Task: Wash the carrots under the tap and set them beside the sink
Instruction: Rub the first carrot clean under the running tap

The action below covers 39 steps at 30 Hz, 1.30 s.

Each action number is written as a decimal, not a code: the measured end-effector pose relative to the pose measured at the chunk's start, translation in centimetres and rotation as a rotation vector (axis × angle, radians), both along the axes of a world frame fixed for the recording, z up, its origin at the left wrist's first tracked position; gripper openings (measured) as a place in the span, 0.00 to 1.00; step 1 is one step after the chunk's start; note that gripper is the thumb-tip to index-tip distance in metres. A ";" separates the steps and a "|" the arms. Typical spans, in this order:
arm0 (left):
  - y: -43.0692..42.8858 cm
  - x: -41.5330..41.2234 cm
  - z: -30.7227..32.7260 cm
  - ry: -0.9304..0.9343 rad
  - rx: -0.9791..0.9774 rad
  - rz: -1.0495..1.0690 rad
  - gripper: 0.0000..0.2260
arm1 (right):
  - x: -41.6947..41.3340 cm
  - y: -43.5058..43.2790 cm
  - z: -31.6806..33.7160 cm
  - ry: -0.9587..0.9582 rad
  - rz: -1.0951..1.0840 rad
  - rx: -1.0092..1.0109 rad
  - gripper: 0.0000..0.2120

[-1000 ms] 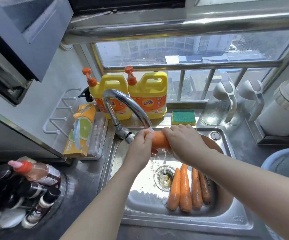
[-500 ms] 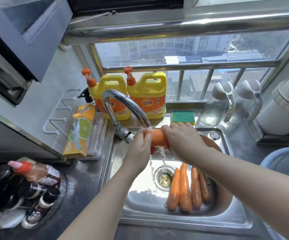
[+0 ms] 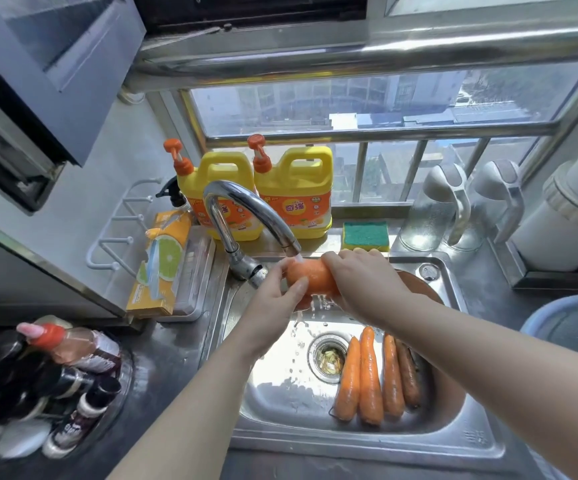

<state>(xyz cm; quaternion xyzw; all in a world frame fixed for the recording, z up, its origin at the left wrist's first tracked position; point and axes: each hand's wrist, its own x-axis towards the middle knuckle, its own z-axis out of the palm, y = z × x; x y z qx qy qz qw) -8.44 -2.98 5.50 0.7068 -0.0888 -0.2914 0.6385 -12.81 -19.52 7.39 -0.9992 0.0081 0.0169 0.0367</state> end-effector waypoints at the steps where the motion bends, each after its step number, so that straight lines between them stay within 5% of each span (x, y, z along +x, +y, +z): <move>1: 0.0 0.0 0.1 0.000 0.003 0.022 0.16 | 0.0 0.2 0.0 -0.030 0.000 -0.015 0.14; 10: -1.8 -0.1 -0.2 -0.035 0.056 0.311 0.07 | 0.2 1.2 -0.3 -0.007 0.002 0.002 0.20; 14: -1.5 0.0 -0.2 0.215 -0.132 0.316 0.08 | -0.2 -0.6 -0.4 0.172 -0.110 0.505 0.29; 20: -1.4 -0.4 0.6 0.543 -0.306 0.281 0.11 | -1.8 -3.1 -1.1 0.333 -0.178 1.084 0.20; 27: -1.3 0.0 0.6 0.538 -0.375 0.315 0.08 | -2.1 -1.7 -1.7 0.524 -0.309 1.602 0.24; 34: -0.2 0.5 -0.2 0.451 -0.407 0.488 0.11 | 0.1 1.2 -0.8 0.484 -0.371 1.483 0.27; 39: 0.2 0.1 -0.3 0.329 -0.392 0.426 0.10 | 1.2 2.5 -0.6 0.503 -0.448 1.468 0.33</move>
